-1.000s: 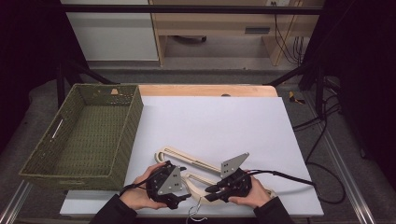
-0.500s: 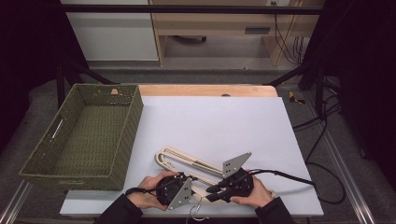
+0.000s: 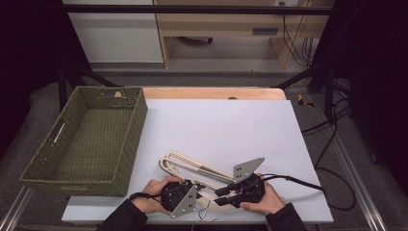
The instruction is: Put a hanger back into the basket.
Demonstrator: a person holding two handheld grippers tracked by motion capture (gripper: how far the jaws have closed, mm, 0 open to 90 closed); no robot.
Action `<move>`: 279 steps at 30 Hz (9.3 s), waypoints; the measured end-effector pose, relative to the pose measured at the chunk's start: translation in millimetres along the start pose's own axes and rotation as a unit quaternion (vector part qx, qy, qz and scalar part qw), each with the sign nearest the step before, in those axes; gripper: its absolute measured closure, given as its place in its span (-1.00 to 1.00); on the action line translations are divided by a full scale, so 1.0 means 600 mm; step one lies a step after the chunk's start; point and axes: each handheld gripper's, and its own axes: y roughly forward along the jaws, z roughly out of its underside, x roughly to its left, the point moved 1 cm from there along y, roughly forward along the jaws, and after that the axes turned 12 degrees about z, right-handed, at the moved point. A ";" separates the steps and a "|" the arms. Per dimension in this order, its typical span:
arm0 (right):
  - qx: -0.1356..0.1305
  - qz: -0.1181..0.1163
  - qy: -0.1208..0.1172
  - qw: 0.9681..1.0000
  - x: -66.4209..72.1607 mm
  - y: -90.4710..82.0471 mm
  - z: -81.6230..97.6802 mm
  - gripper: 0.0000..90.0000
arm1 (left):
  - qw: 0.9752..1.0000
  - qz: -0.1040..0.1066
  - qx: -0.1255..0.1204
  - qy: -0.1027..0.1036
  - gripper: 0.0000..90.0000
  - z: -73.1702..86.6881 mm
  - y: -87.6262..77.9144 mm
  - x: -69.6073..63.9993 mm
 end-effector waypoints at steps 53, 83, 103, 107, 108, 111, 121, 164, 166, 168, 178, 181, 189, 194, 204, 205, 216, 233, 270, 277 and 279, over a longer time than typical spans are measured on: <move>-0.124 0.322 0.156 0.926 -0.062 -0.151 0.068 -0.92 | 0.937 -0.113 -0.103 -0.314 0.92 -0.042 -0.200 0.148; -0.133 0.331 0.169 0.919 -0.071 -0.158 0.076 -0.93 | 0.912 -0.197 -0.087 -0.350 0.91 0.067 -0.435 0.202; -0.131 0.324 0.168 0.922 -0.070 -0.153 0.075 -0.94 | 0.890 -0.216 -0.048 -0.399 0.91 0.227 -0.492 0.194; -0.130 0.324 0.164 0.922 -0.071 -0.154 0.076 -0.94 | 0.886 -0.219 -0.047 -0.406 0.91 0.248 -0.496 0.191; -0.130 0.324 0.164 0.923 -0.071 -0.154 0.076 -0.94 | 0.885 -0.222 -0.045 -0.406 0.91 0.252 -0.497 0.191; -0.129 0.324 0.167 0.922 -0.070 -0.153 0.075 -0.94 | 0.884 -0.225 -0.039 -0.409 0.91 0.266 -0.501 0.186; -0.128 0.323 0.168 0.923 -0.070 -0.152 0.075 -0.94 | 0.870 -0.239 -0.031 -0.430 0.91 0.311 -0.509 0.169; -0.115 0.319 0.165 0.926 -0.070 -0.141 0.075 -0.93 | 0.776 -0.277 0.041 -0.565 0.75 0.418 -0.420 0.150; -0.113 0.318 0.164 0.927 -0.070 -0.140 0.075 -0.93 | 0.775 -0.273 0.044 -0.569 0.77 0.425 -0.422 0.146; -0.113 0.318 0.165 0.927 -0.071 -0.138 0.075 -0.93 | 0.770 -0.273 0.050 -0.574 0.76 0.430 -0.422 0.143; -0.116 0.318 0.165 0.926 -0.069 -0.140 0.075 -0.93 | 0.739 -0.276 0.073 -0.610 0.52 0.447 -0.419 0.142; -0.116 0.318 0.165 0.926 -0.069 -0.140 0.075 -0.93 | 0.732 -0.275 0.080 -0.618 0.41 0.451 -0.418 0.140; -0.113 0.315 0.164 0.928 -0.069 -0.140 0.075 -0.93 | 0.728 -0.268 0.082 -0.625 0.15 0.453 -0.422 0.133; -0.115 0.315 0.161 0.928 -0.069 -0.142 0.075 -0.93 | 0.736 -0.277 0.060 -0.615 0.01 0.434 -0.429 0.132; -0.123 0.317 0.155 0.927 -0.064 -0.149 0.071 -0.95 | 0.782 -0.287 -0.042 -0.552 -0.44 0.346 -0.439 0.122; -0.126 0.317 0.153 0.928 -0.064 -0.150 0.070 -0.95 | 0.788 -0.286 -0.047 -0.543 -0.50 0.335 -0.440 0.120; -0.129 0.309 0.144 0.931 -0.061 -0.150 0.067 -0.94 | 0.835 -0.268 -0.118 -0.466 -0.79 0.227 -0.408 0.107; -0.115 0.281 0.123 0.945 -0.047 -0.135 0.052 -0.90 | 0.887 -0.187 -0.155 -0.392 -0.84 0.123 -0.278 0.075; -0.013 0.154 0.038 0.987 0.023 -0.013 0.015 -0.62 | 0.903 -0.103 -0.135 -0.396 -0.84 0.127 -0.132 0.020; 0.010 0.124 0.016 0.992 0.036 0.021 0.024 -0.34 | 0.904 -0.099 -0.132 -0.395 -0.84 0.127 -0.127 0.018; 0.019 0.114 0.013 0.993 0.040 0.030 0.028 -0.25 | 0.904 -0.099 -0.132 -0.395 -0.84 0.127 -0.126 0.018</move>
